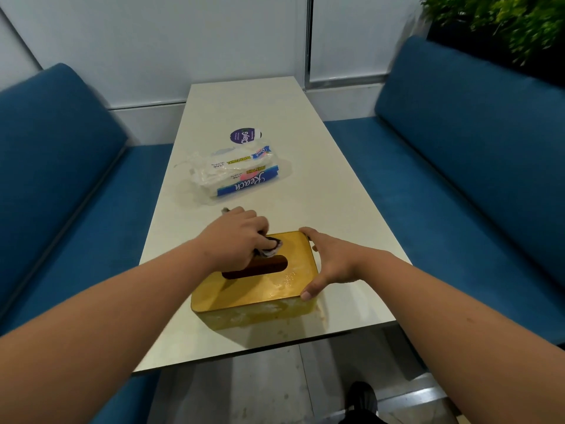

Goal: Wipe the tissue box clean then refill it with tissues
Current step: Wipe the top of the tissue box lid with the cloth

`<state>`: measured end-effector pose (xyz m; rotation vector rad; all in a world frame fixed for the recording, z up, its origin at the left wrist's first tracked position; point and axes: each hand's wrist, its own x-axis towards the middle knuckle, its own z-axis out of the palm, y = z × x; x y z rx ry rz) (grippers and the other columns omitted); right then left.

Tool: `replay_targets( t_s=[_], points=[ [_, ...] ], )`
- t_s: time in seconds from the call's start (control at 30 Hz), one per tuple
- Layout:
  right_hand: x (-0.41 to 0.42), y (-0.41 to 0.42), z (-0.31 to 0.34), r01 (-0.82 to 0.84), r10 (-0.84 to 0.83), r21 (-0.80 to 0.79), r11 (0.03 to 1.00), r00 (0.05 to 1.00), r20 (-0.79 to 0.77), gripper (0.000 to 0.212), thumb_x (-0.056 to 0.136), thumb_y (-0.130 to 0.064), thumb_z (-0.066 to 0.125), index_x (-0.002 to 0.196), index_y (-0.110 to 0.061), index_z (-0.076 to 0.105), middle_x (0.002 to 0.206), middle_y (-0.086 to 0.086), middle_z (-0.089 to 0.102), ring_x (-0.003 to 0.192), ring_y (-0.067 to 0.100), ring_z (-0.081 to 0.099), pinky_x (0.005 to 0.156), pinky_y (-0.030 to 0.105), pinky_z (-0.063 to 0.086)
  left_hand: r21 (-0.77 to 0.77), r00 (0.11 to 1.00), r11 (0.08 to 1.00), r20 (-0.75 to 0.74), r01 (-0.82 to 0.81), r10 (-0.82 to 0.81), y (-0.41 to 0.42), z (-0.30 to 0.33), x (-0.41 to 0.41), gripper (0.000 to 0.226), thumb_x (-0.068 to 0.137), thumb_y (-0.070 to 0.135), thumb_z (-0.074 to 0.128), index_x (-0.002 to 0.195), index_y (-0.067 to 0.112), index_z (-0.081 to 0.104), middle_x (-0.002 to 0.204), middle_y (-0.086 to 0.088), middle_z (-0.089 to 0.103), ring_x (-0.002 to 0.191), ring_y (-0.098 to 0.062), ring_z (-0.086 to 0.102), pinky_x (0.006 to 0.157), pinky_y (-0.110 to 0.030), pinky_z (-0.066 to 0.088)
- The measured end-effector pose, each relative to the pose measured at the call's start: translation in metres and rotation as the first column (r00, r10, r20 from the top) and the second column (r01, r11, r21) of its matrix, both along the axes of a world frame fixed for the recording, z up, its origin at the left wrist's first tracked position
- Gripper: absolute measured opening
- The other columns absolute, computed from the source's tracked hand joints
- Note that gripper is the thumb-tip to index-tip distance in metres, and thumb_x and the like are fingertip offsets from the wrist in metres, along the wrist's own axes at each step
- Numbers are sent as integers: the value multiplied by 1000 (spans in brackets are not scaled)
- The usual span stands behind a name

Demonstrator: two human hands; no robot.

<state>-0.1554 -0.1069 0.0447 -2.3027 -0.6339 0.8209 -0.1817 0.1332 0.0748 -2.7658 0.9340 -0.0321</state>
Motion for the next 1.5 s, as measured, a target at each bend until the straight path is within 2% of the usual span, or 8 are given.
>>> replay_targets(
  t_s=[0.43, 0.67, 1.0, 1.17, 1.27, 1.33, 1.4, 1.5],
  points=[
    [1, -1, -1, 14, -14, 28, 1000, 1000, -9, 127, 48, -45, 93, 147, -35, 14, 146, -8, 35, 133, 18, 35, 99, 27, 35, -9, 998, 998, 16, -59, 59, -54, -4, 15, 37, 97, 28, 45, 132, 38, 53, 117, 3, 53, 106, -19, 45, 87, -33, 33],
    [0, 0, -1, 2, -1, 12, 1000, 1000, -22, 130, 46, -51, 91, 147, -37, 11, 150, -6, 30, 137, 24, 33, 106, 40, 37, 18, 992, 992, 2, -126, 126, -19, 2, 20, 39, 96, 28, 49, 133, 39, 53, 120, 4, 55, 106, -17, 45, 87, -32, 35],
    [0, 1, 0, -1, 1, -17, 1000, 1000, -13, 132, 44, -54, 91, 147, -37, 11, 150, -6, 31, 137, 25, 34, 106, 41, 38, 49, 986, 985, -26, -165, 167, -27, 6, 15, 39, 97, 25, 46, 133, 39, 53, 120, 2, 53, 108, -19, 46, 87, -32, 33],
    [0, -1, 4, -17, 17, 5, 1000, 1000, 3, 123, 52, -43, 92, 147, -35, 14, 147, -7, 34, 134, 20, 35, 100, 28, 34, -20, 995, 997, -60, -79, 78, -55, 4, 13, 39, 97, 25, 47, 133, 39, 54, 118, 3, 54, 106, -20, 47, 87, -34, 36],
    [-2, -3, 8, 17, -17, 1, 1000, 999, 45, 129, 52, -54, 88, 151, -32, 8, 155, -6, 25, 140, 20, 29, 110, 37, 32, -34, 969, 976, -135, -215, 208, -35, 17, 20, 42, 95, 20, 49, 131, 41, 56, 117, 6, 56, 105, -19, 52, 88, -34, 45],
    [-3, 3, 20, 154, -166, 140, 978, 983, 81, 118, 59, -60, 78, 152, -30, 12, 154, -4, 29, 135, 19, 37, 106, 39, 39, -278, 892, 848, -155, -452, 425, -25, 32, 21, 37, 95, 21, 52, 125, 40, 61, 113, 7, 60, 106, -21, 57, 87, -37, 50],
    [-3, 18, 41, 232, -285, 310, 922, 949, 138, 88, 76, -61, 63, 149, -28, 25, 147, -3, 40, 124, 16, 48, 96, 34, 46, -599, 792, 566, -205, -566, 575, -32, 46, 26, 29, 93, 27, 56, 121, 32, 65, 117, 1, 65, 108, -26, 59, 91, -38, 51],
    [-5, 39, 75, 193, -307, 464, 864, 934, 182, 54, 91, -60, 44, 131, -25, 51, 121, -2, 62, 108, 15, 60, 89, 34, 51, -782, 729, 33, -564, -622, 388, -60, 67, 25, 23, 89, 36, 60, 104, 21, 68, 100, -5, 70, 95, -28, 64, 91, -47, 53]
  ],
)
